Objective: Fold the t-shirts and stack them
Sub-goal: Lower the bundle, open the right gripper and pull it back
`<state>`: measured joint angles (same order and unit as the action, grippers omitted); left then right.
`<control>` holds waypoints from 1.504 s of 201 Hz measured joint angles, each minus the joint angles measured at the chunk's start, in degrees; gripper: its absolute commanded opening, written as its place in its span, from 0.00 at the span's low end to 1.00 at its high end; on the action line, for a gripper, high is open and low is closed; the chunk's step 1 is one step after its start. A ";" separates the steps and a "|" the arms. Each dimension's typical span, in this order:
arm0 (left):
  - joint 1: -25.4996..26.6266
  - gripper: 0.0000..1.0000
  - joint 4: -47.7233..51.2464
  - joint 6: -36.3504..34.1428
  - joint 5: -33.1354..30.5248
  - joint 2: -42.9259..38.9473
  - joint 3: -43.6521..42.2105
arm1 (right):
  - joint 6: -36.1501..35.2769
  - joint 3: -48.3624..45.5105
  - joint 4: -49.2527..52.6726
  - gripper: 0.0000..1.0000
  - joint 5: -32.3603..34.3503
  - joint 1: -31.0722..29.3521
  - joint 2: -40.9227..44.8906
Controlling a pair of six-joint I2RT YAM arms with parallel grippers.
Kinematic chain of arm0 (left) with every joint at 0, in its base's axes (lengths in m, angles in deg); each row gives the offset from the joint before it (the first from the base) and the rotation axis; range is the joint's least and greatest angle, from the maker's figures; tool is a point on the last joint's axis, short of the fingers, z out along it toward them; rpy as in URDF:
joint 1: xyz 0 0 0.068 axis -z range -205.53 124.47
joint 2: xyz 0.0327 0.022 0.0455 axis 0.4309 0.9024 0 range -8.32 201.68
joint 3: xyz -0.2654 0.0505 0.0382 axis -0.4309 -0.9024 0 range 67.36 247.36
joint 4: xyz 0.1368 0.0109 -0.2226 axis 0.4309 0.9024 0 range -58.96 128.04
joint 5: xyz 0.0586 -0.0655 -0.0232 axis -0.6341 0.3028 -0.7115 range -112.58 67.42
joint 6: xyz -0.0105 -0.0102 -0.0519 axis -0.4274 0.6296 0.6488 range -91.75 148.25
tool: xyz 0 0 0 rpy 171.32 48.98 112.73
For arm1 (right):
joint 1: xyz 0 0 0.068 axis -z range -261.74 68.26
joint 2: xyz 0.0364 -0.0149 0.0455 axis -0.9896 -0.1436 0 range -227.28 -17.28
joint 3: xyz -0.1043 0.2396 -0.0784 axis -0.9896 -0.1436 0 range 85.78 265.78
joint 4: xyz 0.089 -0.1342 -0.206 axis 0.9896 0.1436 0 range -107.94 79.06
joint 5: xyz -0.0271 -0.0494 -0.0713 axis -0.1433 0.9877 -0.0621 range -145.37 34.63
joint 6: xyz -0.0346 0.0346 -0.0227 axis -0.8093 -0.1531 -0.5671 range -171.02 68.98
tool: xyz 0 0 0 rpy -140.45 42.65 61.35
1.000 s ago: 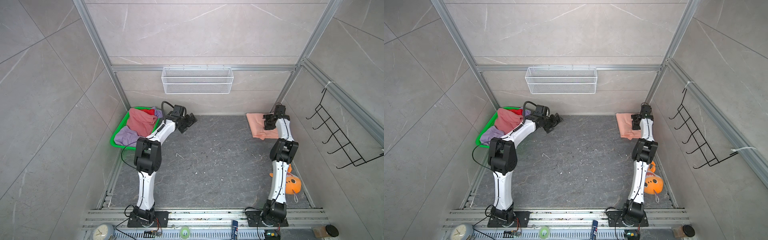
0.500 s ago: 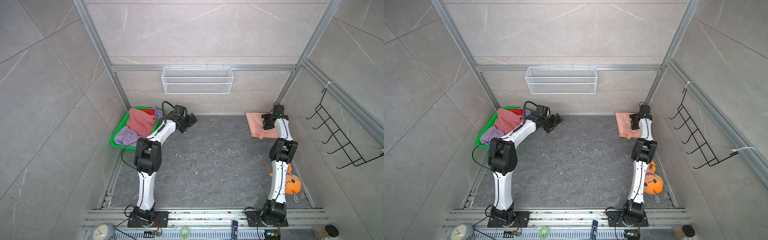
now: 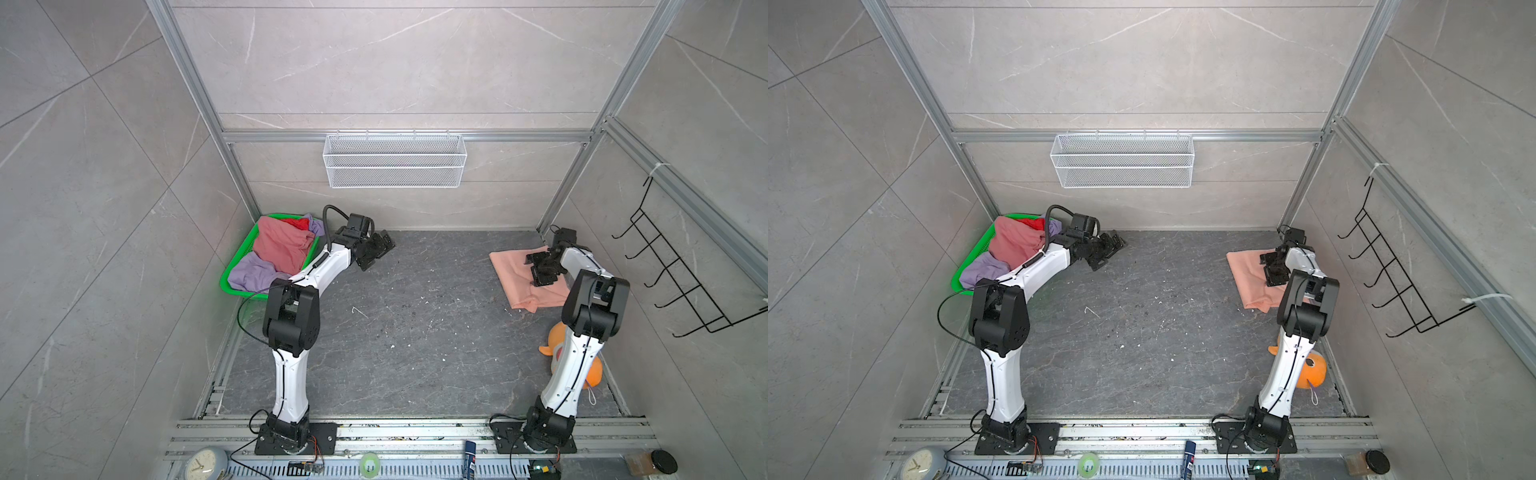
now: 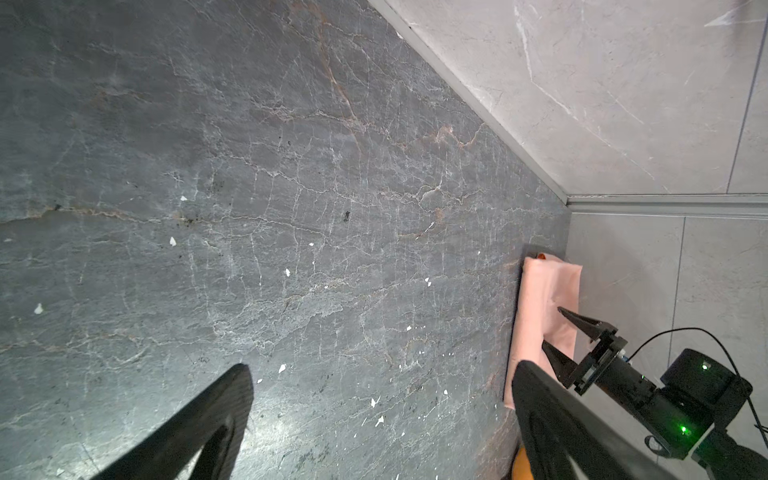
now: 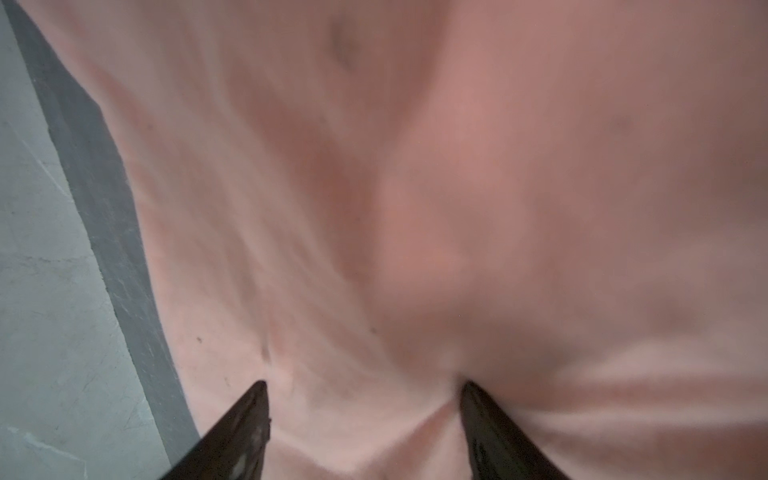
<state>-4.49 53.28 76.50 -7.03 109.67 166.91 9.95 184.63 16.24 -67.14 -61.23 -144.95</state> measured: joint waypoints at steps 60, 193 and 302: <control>0.37 1.00 -1.03 -0.04 1.55 -1.09 -2.21 | -0.63 -16.41 -8.00 0.74 -2.91 3.52 9.79; 0.42 1.00 -0.39 -9.16 -6.40 -12.63 -9.53 | -23.15 -14.49 -14.99 1.00 -6.14 -3.21 17.31; -14.51 1.00 -23.23 -33.00 -23.06 -42.62 -47.23 | -32.61 -38.82 -18.99 1.00 23.28 -35.52 43.01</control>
<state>-19.00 30.05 43.49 -30.09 67.05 119.67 -22.66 145.81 -2.76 -43.87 -96.75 -101.94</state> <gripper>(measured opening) 0.997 0.996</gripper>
